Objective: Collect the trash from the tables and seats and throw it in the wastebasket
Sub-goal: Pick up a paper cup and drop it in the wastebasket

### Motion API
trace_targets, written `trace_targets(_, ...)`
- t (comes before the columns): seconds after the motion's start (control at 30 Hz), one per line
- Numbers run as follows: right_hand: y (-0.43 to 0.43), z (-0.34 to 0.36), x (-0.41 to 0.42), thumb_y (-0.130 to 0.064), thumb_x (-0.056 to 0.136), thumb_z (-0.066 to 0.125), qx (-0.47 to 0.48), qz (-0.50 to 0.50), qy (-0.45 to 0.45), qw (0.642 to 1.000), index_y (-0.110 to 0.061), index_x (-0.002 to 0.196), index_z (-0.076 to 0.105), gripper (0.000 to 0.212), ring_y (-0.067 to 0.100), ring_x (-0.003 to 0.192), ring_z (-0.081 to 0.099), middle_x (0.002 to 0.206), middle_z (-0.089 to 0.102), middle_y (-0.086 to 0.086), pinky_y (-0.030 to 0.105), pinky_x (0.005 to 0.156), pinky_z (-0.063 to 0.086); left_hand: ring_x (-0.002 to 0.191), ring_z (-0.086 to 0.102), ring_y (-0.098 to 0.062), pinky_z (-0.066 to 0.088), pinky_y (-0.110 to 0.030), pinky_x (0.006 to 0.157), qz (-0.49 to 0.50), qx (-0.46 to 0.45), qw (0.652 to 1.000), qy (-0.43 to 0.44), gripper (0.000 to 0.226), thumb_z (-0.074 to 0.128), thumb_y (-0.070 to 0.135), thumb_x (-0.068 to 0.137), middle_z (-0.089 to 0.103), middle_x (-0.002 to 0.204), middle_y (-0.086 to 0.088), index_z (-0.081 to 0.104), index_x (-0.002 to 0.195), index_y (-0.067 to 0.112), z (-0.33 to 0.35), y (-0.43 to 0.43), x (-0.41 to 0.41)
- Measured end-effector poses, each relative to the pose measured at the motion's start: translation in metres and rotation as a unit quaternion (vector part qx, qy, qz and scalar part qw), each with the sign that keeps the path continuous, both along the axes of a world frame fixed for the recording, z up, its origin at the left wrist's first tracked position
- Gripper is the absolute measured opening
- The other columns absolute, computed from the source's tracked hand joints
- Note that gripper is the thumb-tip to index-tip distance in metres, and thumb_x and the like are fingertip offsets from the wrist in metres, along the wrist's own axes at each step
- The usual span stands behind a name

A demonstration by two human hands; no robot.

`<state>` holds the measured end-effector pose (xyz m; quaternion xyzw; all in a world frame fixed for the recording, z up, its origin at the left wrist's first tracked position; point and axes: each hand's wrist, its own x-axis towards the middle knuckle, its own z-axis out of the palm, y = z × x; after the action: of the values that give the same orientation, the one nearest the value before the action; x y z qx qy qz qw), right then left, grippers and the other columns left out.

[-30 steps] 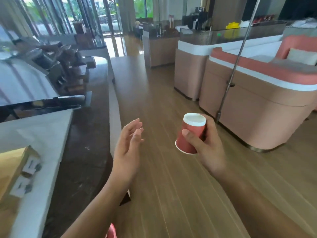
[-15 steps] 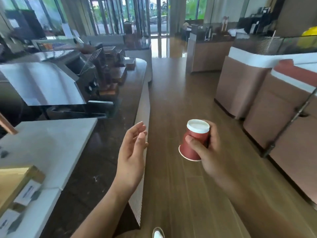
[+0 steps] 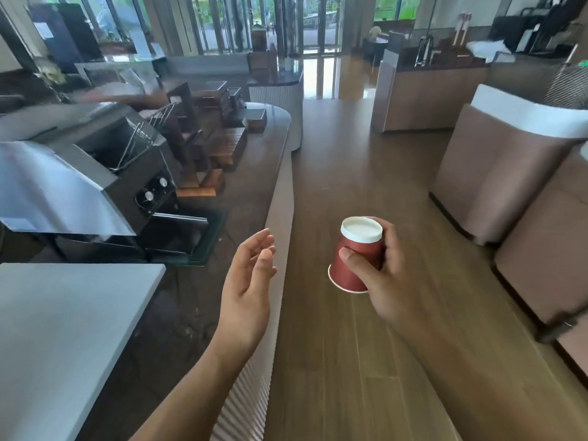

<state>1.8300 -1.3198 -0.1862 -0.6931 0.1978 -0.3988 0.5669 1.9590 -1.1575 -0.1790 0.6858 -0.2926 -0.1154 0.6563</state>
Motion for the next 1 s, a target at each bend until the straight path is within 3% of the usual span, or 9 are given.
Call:
trace_targets(0.1,-0.051,-0.009,0.027,-0.053,0.072,0.078,0.003,0.006,0.010,1.000,-0.053,0.123,0.058,0.055,0.017,0.114,0.067,0.124,0.069,-0.010,0.033,0.096,0.055,0.134,0.058,-0.003,0.052,-0.033,0.113,0.010,0.013,1.000,-0.005,0.058,0.042,0.056,0.096,0.057,0.148,0.016,0.051,0.148,0.031,-0.007,-0.049,0.023)
trace_targets(0.17,-0.088,-0.015,0.045,-0.054,0.073,0.078,-0.005,0.013,0.016,1.000,-0.061,0.118,0.058,0.050,0.011,0.111,0.068,0.121,0.071,-0.017,0.026,0.091,0.055,0.133,0.058,-0.002,0.051,-0.031,0.112,0.017,0.018,1.000,-0.008,0.061,0.041,0.058,0.094,0.057,0.148,0.015,0.051,0.148,0.030,-0.012,-0.085,0.036)
trace_targets(0.27,-0.150,-0.022,0.073,-0.054,0.071,0.078,0.003,0.032,0.018,0.999,-0.055,0.121,0.059,0.053,0.005,0.108,0.067,0.120,0.070,-0.022,0.016,0.085,0.053,0.131,0.059,0.000,0.052,-0.030,0.111,0.037,0.014,0.999,-0.010,0.063,0.040,0.061,0.092,0.059,0.145,0.017,0.052,0.146,0.030,-0.020,-0.144,0.056)
trace_targets(0.4,-0.234,-0.022,0.111,-0.055,0.068,0.077,0.005,0.071,0.028,0.997,-0.040,0.129,0.059,0.066,0.007,0.112,0.066,0.122,0.069,-0.020,0.019,0.088,0.053,0.130,0.059,0.001,0.053,-0.030,0.110,0.073,-0.003,0.997,-0.005,0.059,0.041,0.058,0.095,0.060,0.144,0.017,0.053,0.145,0.029,-0.023,-0.224,0.085)
trace_targets(0.57,-0.319,-0.007,0.166,-0.056,0.067,0.077,-0.012,0.110,0.045,0.993,-0.041,0.126,0.059,0.064,0.003,0.108,0.065,0.117,0.067,-0.029,0.015,0.086,0.052,0.130,0.060,0.001,0.053,-0.028,0.109,0.118,-0.021,0.993,0.004,0.041,0.044,0.049,0.103,0.061,0.140,0.020,0.055,0.140,0.035,-0.022,-0.298,0.124)
trace_targets(0.83,-0.386,-0.010,0.273,-0.048,0.070,0.080,-0.021,0.177,0.068,0.982,-0.038,0.125,0.060,0.059,0.001,0.104,0.065,0.114,0.068,-0.027,0.012,0.085,0.050,0.131,0.060,-0.001,0.051,-0.035,0.112,0.184,-0.031,0.982,0.024,0.039,0.047,0.049,0.105,0.063,0.137,0.021,0.056,0.140,0.035,-0.033,-0.355,0.203)
trace_targets(0.9,-0.398,-0.015,0.306,-0.040,0.073,0.080,-0.026,0.186,0.079,0.979,-0.037,0.127,0.060,0.057,0.004,0.108,0.064,0.120,0.068,-0.019,0.016,0.088,0.051,0.131,0.059,0.002,0.051,-0.034,0.113,0.200,-0.029,0.979,0.024,0.039,0.046,0.054,0.105,0.062,0.138,0.022,0.054,0.140,0.038,-0.038,-0.366,0.230)
trace_targets(1.0,-0.414,-0.023,0.363,-0.037,0.075,0.079,-0.043,0.202,0.096,0.974,-0.030,0.132,0.058,0.062,0.018,0.119,0.062,0.130,0.064,-0.002,0.035,0.101,0.053,0.130,0.058,0.005,0.050,-0.033,0.114,0.221,-0.027,0.975,0.014,0.042,0.044,0.054,0.100,0.060,0.141,0.021,0.052,0.139,0.040,-0.046,-0.384,0.277)
